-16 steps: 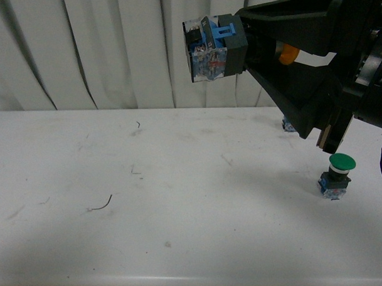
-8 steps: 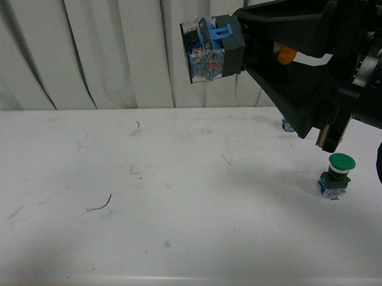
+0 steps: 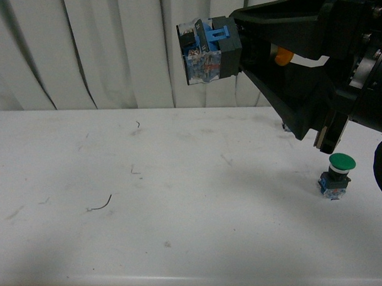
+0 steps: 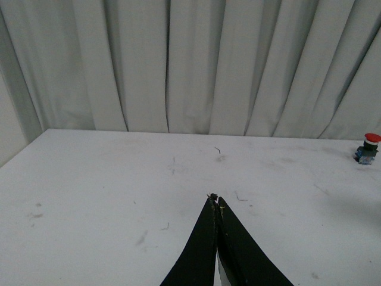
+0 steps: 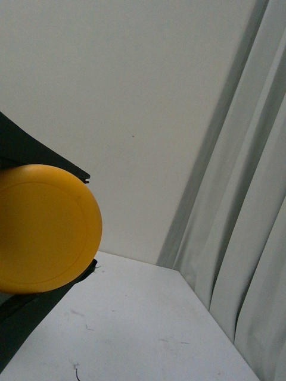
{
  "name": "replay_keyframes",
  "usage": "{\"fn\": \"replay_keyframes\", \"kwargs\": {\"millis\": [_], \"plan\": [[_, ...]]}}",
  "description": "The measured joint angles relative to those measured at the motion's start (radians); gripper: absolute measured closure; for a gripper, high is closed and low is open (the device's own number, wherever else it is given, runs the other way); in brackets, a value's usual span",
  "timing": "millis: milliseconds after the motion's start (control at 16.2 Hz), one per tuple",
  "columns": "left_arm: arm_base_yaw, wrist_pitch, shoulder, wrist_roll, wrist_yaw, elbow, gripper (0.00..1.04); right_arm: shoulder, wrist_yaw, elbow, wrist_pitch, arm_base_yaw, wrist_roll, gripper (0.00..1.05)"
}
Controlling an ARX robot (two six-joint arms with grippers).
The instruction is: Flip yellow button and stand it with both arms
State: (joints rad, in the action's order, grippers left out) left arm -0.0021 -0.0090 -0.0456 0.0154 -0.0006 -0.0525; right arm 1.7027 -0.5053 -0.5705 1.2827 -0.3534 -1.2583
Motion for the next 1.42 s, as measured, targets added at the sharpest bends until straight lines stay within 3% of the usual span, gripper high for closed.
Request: {"fn": "replay_keyframes", "kwargs": {"millis": [431, 493, 739, 862, 1047, 1170, 1416], "plan": [[0.0, 0.004, 0.037, 0.0, 0.0, 0.043, 1.03, 0.014, 0.007, 0.002, 0.002, -0.008, 0.021, 0.71], [0.0, 0.005, 0.037, 0.0, 0.0, 0.043, 0.98, 0.012, 0.008, 0.004, 0.0, -0.007, 0.053, 0.71], [0.0, 0.006, 0.037, 0.0, 0.0, 0.043, 0.56, -0.073, 0.068, -0.004, -0.001, 0.02, 0.309, 0.71], [0.0, 0.006, 0.037, 0.0, 0.0, 0.043, 0.35, -0.103, 0.161, -0.061, 0.003, 0.051, 0.512, 0.71], [0.0, 0.006, 0.037, -0.002, 0.0, 0.043, 0.05, -0.09, 0.354, -0.167, -0.19, 0.098, 0.877, 0.71], [0.0, 0.005, 0.037, -0.002, 0.0, 0.043, 0.07, -0.015, 0.477, -0.282, -0.388, 0.163, 1.14, 0.71], [0.0, 0.005, 0.037, -0.001, 0.0, 0.043, 0.07, 0.105, 0.544, -0.415, -0.575, 0.231, 1.209, 0.71]]}}
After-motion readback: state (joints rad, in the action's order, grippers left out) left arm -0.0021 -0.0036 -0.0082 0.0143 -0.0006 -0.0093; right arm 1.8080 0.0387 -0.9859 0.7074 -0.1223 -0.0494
